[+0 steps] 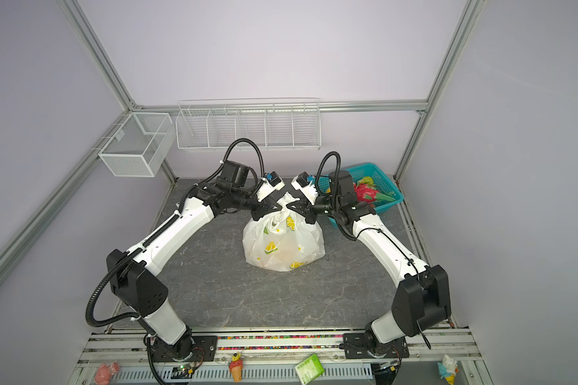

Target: Place the fake fruits into the plastic bag and tie a complex knot

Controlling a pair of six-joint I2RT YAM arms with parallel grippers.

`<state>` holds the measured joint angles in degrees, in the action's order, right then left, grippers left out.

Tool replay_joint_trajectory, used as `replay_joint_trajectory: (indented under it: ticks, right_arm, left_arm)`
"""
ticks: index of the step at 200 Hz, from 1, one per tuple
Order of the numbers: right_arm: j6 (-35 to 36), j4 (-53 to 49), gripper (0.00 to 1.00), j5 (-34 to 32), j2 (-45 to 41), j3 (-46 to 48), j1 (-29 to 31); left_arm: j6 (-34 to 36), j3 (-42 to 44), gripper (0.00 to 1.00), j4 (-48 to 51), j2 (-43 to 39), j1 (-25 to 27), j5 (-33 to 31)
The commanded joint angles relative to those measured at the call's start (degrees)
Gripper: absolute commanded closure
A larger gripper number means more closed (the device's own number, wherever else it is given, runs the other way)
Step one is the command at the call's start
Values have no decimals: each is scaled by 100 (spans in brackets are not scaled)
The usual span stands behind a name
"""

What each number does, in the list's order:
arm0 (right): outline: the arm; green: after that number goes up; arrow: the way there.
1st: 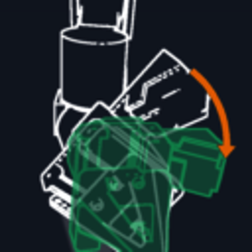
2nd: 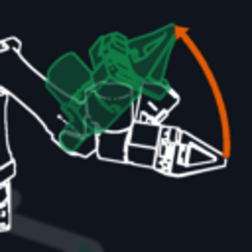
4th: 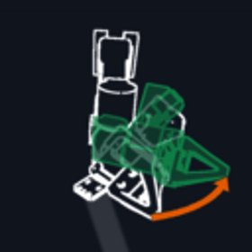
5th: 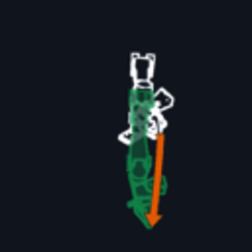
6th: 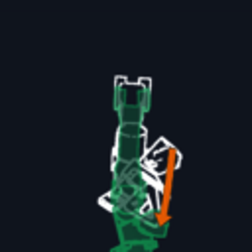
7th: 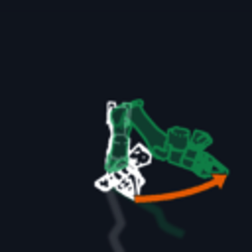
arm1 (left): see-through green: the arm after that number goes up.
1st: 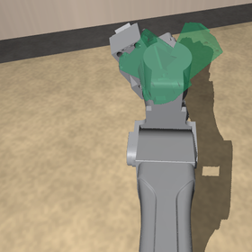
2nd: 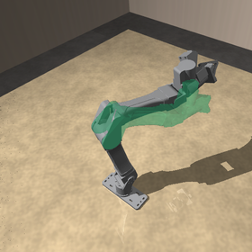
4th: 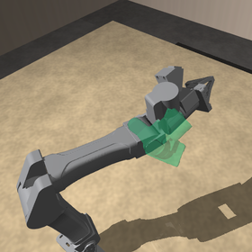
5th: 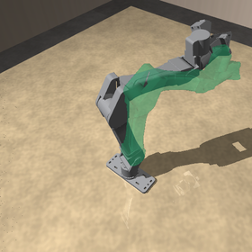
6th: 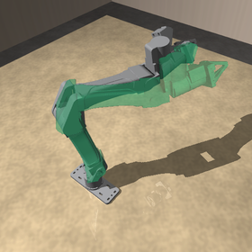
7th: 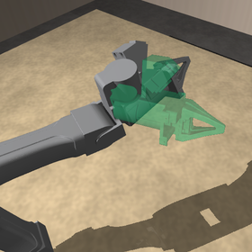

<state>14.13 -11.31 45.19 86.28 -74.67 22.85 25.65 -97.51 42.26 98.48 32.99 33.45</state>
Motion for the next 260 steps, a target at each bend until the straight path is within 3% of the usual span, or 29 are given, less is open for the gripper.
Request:
replay_joint_trajectory:
  ticks: [1,22,40,57,86,162,205,215,232,260]
  right_arm:
    - [-176,407,93,96,37,2,-14]
    - [-235,448,93,81,58,0,-10]
    - [-130,376,93,98,38,6,-17]
    - [2,278,93,154,-7,6,-31]
    - [68,206,93,351,-32,-47,-34]
    - [-209,583,93,459,-33,87,-27]
    - [-106,462,93,90,-41,102,-33]
    - [-39,384,93,-35,-49,104,-35]
    - [27,317,88,-186,-54,103,-35]
    - [180,167,66,-280,-51,116,-48]
  left_arm:
    - [42,51,100,-71,33,-30,-77]
    - [20,144,100,-132,-20,-29,-121]
    - [140,141,77,-13,-30,-30,-184]
    - [371,91,66,211,18,-30,-270]
    - [515,14,63,406,120,-45,-493]
    - [397,-53,72,201,294,-47,-117]
    - [354,-24,100,122,145,-47,-70]
    - [308,45,100,42,66,-50,-167]
    - [248,211,100,-131,-110,-47,-337]
    - [239,527,100,-420,-420,-52,-608]
